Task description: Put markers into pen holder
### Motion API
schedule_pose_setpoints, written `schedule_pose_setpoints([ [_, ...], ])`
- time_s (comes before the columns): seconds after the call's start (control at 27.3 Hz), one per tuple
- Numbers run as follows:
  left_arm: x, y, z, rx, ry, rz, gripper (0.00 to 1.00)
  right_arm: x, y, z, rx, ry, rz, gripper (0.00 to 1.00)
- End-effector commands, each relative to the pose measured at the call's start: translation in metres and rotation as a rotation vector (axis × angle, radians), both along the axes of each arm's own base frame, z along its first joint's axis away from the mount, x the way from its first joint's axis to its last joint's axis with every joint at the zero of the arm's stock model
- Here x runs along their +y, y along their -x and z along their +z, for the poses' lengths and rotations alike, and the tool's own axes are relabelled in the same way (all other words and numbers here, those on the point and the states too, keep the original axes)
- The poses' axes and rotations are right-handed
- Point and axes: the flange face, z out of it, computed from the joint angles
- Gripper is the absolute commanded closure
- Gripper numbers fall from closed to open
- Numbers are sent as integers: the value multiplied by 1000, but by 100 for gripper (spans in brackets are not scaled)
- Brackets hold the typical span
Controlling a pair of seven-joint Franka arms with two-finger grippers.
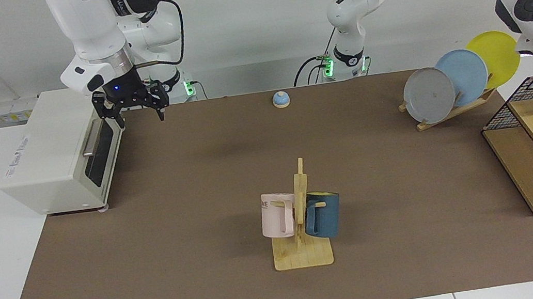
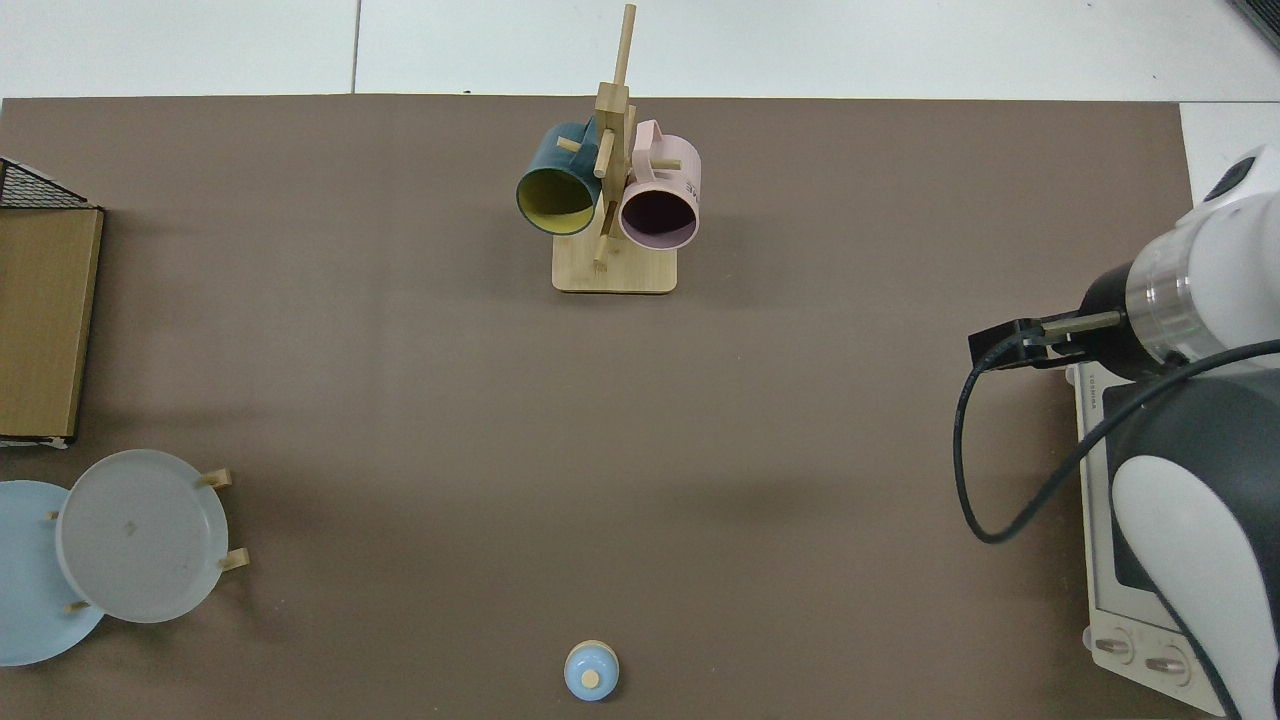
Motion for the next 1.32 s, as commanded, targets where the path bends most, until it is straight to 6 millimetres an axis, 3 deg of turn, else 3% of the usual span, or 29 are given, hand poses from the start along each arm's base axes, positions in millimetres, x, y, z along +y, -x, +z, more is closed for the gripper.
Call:
schedule_pose_setpoints([
  [0.0, -26, 14, 33, -46, 105, 39, 29, -3, 3, 4, 0, -5, 21, 0],
  [0.26, -72, 24, 69, -112, 351, 208, 27, -3, 3, 4, 0, -5, 21, 0],
  [0.55, -123, 38, 69, -207, 562, 577, 25, -3, 3, 4, 1, -4, 19, 0],
  [0.73, -155, 42, 63, -237, 675, 818, 14, -3, 3, 4, 0, -5, 21, 0],
  [0.77, -159, 45, 64, -247, 699, 877, 1, -3, 3, 4, 1, -4, 21, 0],
  [0.95, -191, 49, 62, -279, 701, 1068, 0, -3, 3, 4, 0, -5, 21, 0],
  [1.1, -211, 49, 63, -322, 688, 1143, 0, -3, 3, 4, 0, -5, 21, 0],
  [1.28, -229, 42, 81, -312, 728, 1141, 0, -3, 3, 4, 0, -5, 19, 0],
])
